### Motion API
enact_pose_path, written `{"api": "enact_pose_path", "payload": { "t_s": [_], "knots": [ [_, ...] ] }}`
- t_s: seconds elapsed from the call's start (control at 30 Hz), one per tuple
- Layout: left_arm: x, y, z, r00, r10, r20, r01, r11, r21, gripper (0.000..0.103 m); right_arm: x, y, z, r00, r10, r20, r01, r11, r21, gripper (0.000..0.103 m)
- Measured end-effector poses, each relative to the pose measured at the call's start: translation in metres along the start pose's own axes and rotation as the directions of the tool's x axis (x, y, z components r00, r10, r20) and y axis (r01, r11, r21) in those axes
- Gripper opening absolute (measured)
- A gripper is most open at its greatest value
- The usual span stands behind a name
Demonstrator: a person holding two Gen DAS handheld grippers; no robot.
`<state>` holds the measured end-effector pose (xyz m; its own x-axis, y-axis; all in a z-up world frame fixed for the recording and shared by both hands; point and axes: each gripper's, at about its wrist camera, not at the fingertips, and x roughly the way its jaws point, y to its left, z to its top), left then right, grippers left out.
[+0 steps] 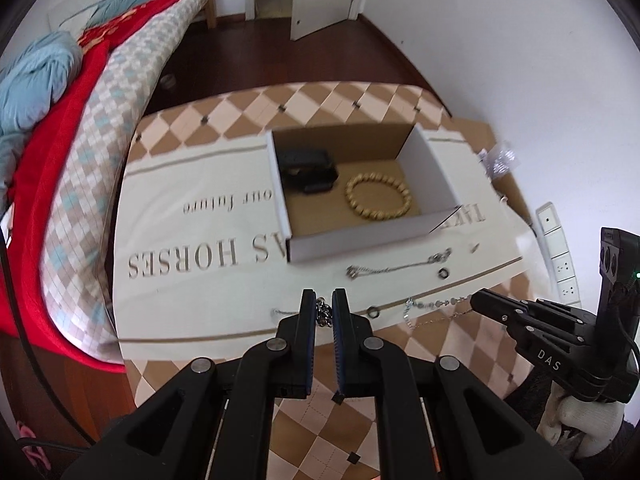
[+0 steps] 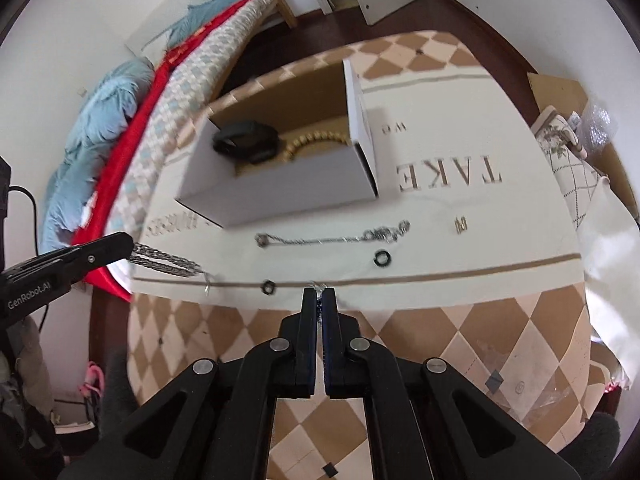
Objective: Organize jewelry
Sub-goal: 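Carry chain bracelet into the box with left tool while right drops its chain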
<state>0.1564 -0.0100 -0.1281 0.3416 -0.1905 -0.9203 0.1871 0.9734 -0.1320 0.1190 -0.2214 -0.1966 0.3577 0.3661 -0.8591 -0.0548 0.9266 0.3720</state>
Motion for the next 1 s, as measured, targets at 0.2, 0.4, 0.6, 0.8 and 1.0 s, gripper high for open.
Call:
{"api": "enact_pose_path", "payload": {
  "t_s": [0.2,0.4,0.6,0.8,1.0],
  "knots": [
    [-0.025,-0.009,0.022,0.998,-0.028,0.054,0.027,0.999,0.025,0.005,-0.03,0.013,0.025,0.997,0.053,0.065,-0.053,0.999,0.004,0.002],
    [-0.051,-0.015,0.058,0.991,-0.05,0.126,0.044,0.998,0.046,0.005,-0.064,0.038,0.065,0.986,0.096,0.135,-0.09,0.995,-0.051,0.002],
    [-0.047,-0.017,0.094,0.989,-0.033,0.146,0.024,0.998,0.066,0.005,-0.07,0.057,0.113,0.982,0.085,0.167,-0.068,0.992,-0.105,0.002],
    [0.0,-0.005,0.106,0.998,-0.024,0.062,0.022,0.999,0.034,0.006,-0.027,0.055,0.153,0.993,0.033,0.114,-0.02,0.993,-0.113,0.002],
    [0.066,0.007,0.098,0.998,0.023,-0.059,-0.023,1.0,0.01,0.006,0.025,0.045,0.178,0.999,-0.01,0.031,0.014,0.994,-0.11,0.002]
  ]
}}
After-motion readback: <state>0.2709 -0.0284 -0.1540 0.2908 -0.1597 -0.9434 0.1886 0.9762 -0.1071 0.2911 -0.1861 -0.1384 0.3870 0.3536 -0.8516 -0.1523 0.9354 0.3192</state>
